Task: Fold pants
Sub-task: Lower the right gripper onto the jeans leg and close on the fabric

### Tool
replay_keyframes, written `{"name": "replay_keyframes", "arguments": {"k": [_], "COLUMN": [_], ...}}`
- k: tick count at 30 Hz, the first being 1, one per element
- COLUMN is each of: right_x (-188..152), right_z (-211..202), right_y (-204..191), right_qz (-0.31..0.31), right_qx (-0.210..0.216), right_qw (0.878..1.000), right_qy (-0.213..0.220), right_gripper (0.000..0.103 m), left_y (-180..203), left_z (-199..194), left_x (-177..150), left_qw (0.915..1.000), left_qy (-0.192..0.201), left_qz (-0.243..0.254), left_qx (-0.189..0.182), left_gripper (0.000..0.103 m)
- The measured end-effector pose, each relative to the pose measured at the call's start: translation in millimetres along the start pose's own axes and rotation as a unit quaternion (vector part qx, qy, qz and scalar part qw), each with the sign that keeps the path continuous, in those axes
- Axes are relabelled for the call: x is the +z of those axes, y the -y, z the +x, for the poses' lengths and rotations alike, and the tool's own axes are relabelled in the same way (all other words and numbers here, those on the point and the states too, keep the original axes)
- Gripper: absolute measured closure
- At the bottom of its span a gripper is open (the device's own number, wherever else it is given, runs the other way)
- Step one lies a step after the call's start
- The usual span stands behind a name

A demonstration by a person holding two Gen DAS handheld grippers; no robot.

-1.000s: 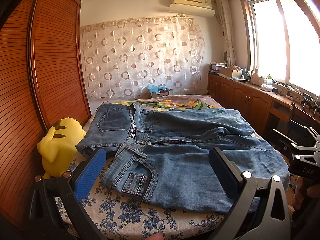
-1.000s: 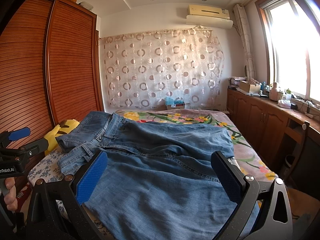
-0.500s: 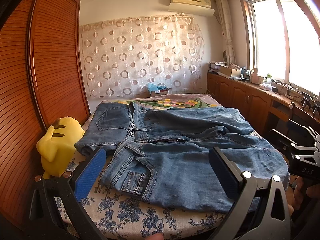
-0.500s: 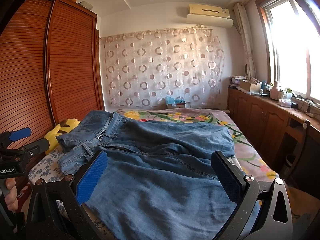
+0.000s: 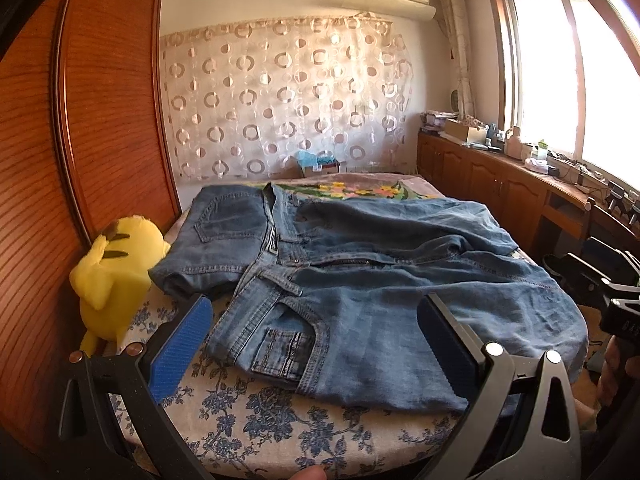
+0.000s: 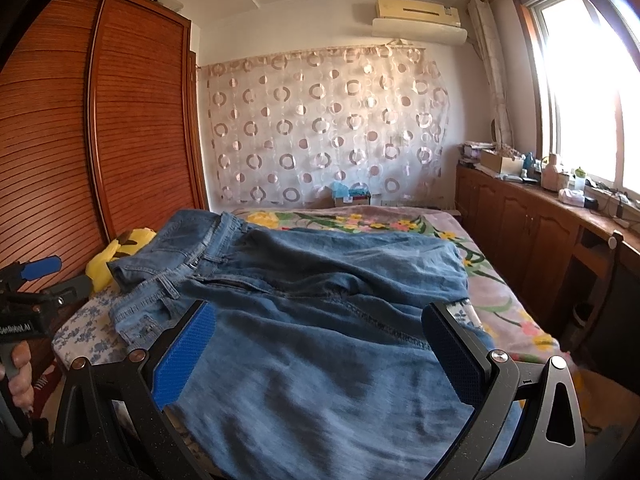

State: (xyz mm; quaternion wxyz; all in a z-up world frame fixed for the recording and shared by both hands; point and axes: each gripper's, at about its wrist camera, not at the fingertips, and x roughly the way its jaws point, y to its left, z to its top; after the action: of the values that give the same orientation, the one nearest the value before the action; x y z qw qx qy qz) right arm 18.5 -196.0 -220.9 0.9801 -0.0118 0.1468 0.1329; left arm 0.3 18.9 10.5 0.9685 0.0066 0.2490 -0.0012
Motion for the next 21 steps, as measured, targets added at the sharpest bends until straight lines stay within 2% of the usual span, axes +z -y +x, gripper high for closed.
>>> {"name": "replay_keyframes", "arguments": {"k": [12, 21], "right_x": [-4.9, -10.8], "right_z": [8.5, 8.5], "right_y": [23.3, 13.1], "right_qz": [0.009, 0.004], "right_qx": [-0.032, 0.009], "right_qw": [0.998, 0.994], "right_qy": [-0.048, -0.104], "right_gripper": [0.002, 0.010], "left_y": [-29.6, -54.3], "left_z": [33.1, 52.3], "left_x": [-22.4, -38.5], "left_qw": [0.9991, 0.9970], "left_qy": [-0.041, -0.073], "left_qz": [-0.012, -0.027], "left_qx": [-0.004, 0.006], "left_gripper": [0.001, 0.001]}}
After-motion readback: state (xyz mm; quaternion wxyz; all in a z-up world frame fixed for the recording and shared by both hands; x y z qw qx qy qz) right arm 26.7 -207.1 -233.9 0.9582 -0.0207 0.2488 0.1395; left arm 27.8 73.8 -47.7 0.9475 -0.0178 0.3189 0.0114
